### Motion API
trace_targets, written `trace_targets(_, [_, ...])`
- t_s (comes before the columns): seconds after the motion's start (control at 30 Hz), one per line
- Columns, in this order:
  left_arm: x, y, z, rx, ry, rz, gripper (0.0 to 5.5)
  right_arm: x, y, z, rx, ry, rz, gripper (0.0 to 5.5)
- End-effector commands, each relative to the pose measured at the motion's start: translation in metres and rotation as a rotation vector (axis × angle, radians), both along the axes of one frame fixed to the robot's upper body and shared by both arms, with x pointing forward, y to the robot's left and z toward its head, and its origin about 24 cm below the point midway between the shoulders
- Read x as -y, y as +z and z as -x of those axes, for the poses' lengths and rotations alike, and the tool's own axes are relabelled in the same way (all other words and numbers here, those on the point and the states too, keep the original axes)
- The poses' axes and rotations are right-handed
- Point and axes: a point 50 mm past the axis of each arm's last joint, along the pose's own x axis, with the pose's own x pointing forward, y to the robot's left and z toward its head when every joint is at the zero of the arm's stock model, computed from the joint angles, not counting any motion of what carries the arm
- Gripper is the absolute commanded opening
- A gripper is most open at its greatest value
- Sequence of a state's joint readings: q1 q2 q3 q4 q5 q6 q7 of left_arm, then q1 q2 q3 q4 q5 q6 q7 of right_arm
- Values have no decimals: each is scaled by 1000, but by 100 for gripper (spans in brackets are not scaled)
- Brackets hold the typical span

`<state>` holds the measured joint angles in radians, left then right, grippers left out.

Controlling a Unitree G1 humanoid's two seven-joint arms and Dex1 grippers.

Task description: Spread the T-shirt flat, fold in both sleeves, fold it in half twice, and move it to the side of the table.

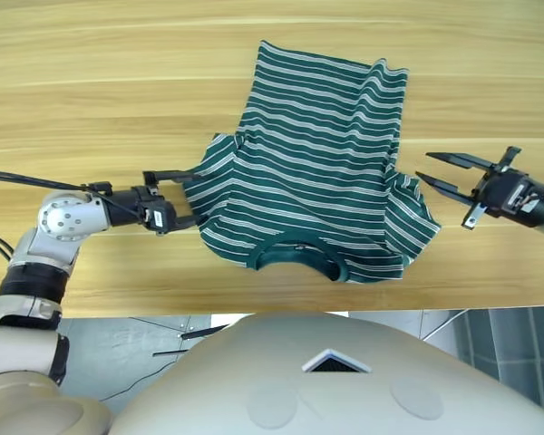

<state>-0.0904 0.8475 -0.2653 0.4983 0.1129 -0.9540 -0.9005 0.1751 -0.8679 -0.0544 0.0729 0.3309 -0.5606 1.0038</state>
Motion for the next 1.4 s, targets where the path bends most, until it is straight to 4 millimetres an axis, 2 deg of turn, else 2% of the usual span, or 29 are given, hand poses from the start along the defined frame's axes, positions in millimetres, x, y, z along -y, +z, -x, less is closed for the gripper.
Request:
trace_targets(0.03, [-7,-21,5,-83,-34,-163,335,-5,-5,-3,6,2,3,55])
trace_targets(0.13, [-9,-22,6,-77,-52,-187,284,-7,-8,-4,4,6,4,2])
trace_targets(0.2, [-9,-23,10,-85,-77,-207,240,-9,-10,-5,4,3,5,0])
trace_targets(0.4, [-5,-20,49,-158,-205,-208,130,-9,-12,-12,20,-30,5,0])
trace_targets(0.53, [9,-7,81,-219,-275,-123,62,-10,-15,-17,29,-52,15,0])
trace_targets(0.67, [18,7,91,-244,-286,-54,3,-12,-18,-19,34,-58,18,0])
trace_targets(0.8, [14,9,85,-221,-250,-85,3,-12,-24,-21,29,-69,57,0])
trace_targets(0.93, [7,24,73,-122,-193,-92,3,-12,-32,-21,19,-74,86,0])
trace_targets(1.13, [-7,57,77,-63,-108,-6,96,-11,-34,-20,16,-81,85,0])
trace_targets(1.27, [-36,52,80,-106,15,-110,158,-10,-34,-21,19,-87,82,0])
trace_targets(1.4, [-47,50,81,-129,39,-166,207,-10,-33,-21,17,-91,74,0])
